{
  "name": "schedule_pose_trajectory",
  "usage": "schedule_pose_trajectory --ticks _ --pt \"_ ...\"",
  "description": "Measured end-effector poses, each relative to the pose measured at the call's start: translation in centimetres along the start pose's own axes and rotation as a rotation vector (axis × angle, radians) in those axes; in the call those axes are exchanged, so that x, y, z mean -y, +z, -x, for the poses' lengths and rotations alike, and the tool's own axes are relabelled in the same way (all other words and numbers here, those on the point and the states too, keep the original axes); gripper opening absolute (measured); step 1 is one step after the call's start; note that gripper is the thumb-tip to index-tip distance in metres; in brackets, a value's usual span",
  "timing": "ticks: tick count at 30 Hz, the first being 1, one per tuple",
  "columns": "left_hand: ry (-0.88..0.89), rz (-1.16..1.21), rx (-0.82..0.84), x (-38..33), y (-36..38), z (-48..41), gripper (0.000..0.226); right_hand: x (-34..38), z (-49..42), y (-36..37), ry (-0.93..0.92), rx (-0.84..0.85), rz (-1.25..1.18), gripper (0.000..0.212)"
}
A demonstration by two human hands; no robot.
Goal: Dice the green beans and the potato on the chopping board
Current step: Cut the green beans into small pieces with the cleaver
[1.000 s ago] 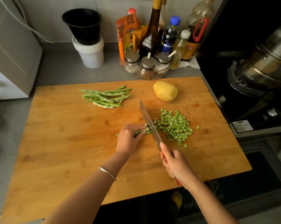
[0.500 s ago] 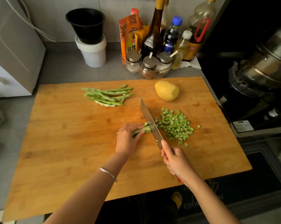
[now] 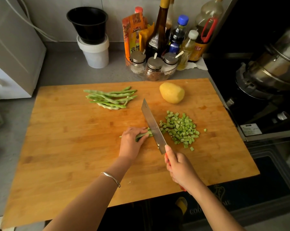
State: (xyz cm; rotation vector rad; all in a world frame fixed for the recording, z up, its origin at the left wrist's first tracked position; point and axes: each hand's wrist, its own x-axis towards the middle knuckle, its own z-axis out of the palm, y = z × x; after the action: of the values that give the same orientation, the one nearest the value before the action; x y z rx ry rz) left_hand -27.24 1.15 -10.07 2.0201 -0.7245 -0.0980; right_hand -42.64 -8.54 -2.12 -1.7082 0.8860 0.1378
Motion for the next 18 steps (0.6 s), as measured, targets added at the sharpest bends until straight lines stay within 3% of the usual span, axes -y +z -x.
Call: schedule_pose_trajectory --ticks 9,14,18 --pt "0.018 -0.011 -0.013 0.0 0.0 0.0 0.015 1.1 -2.3 1.8 0.002 -0.076 0.169 0.059" --pt "0.036 -0.029 -0.010 0.1 0.0 0.1 0.017 0.2 -2.3 0.5 0.033 -0.062 0.058 0.057" --pt "0.026 -0.036 0.002 0.0 0.1 0.0 0.018 0.5 -2.3 0.9 0.014 -0.070 0.119 0.056"
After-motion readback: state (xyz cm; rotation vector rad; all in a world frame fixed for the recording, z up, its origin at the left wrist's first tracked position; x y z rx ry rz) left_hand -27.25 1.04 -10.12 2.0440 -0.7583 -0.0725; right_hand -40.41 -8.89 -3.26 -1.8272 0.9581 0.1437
